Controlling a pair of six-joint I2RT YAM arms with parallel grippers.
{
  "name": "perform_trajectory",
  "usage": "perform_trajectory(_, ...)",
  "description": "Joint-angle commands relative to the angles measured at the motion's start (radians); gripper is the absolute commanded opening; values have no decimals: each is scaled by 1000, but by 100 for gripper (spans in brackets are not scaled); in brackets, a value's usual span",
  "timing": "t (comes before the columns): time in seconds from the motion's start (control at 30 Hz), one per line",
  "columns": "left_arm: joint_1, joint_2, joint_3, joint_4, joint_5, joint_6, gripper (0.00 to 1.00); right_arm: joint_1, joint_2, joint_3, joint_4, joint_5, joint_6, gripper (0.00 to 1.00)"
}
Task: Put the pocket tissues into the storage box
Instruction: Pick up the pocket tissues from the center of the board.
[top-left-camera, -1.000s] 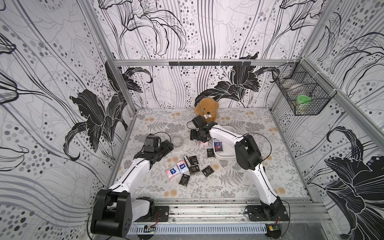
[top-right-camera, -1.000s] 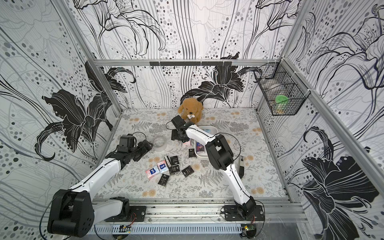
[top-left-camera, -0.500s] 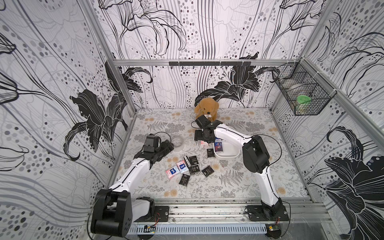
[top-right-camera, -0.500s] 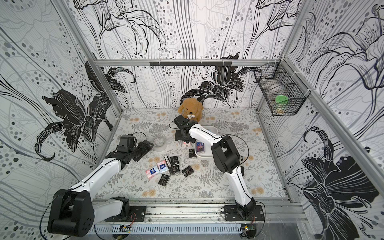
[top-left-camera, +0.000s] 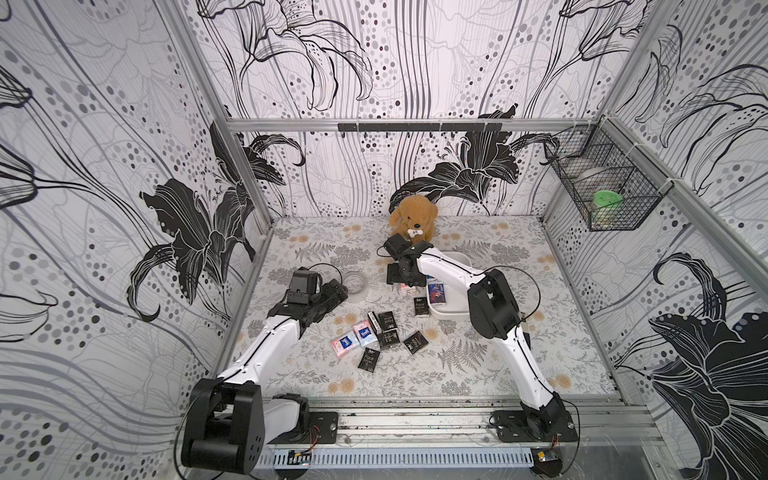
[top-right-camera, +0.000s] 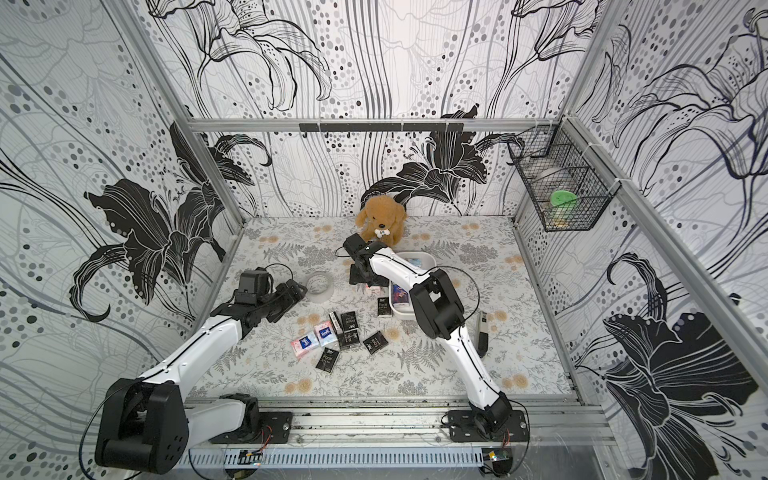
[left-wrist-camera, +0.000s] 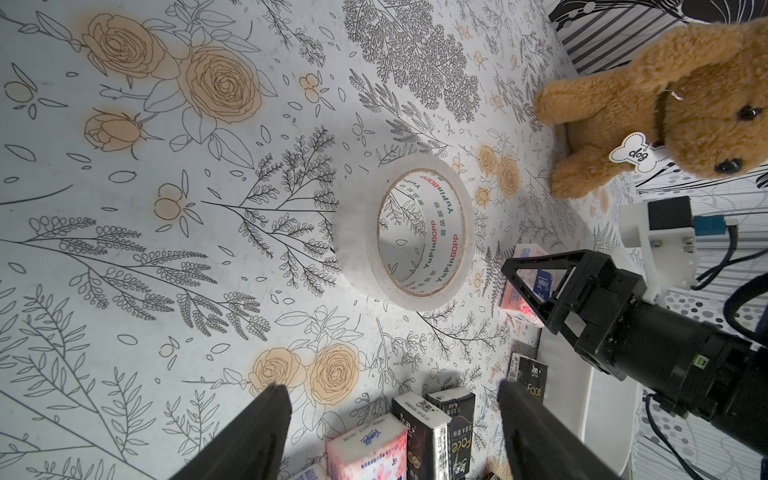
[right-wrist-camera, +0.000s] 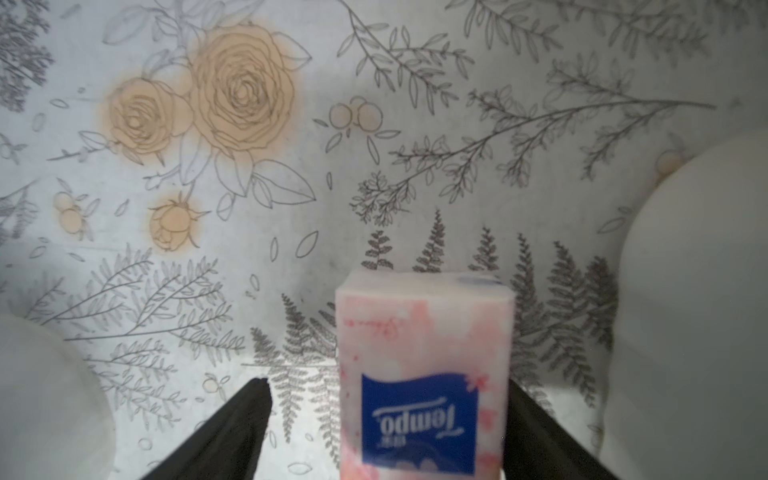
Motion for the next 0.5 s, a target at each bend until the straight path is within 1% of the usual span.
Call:
perform_trajectory(0.0,4,-1,25,3,12,18,83,-1,28,39,-63,45,1,84)
perform_trajectory(0.1,4,9,29,5,17,18,83,-1,31,42,-62,54,-4,77)
perform_trajectory(0.13,4,14,34,3,16,17,83,-1,30,42,-61,55,-5,72)
perform_trajectory(0.23,4,21,41,9,22,6,83,-1,24,44,-44,49,-30,52)
perform_trajectory(0.27,4,22,42,12,23,2,83,-1,20,52,-41,45,-42,46)
perform_trajectory(0.3,4,28,44,14,26,0,83,-1,15,59,-38,43,-51,44)
perform_trajectory(0.4,2,40,51,15,38,-6,83,-1,-17,73,-28,41,-69,43)
perform_trajectory(0.47,-1,48,60,13,46,-5,83,-1,-62,53,-3,36,-70,43)
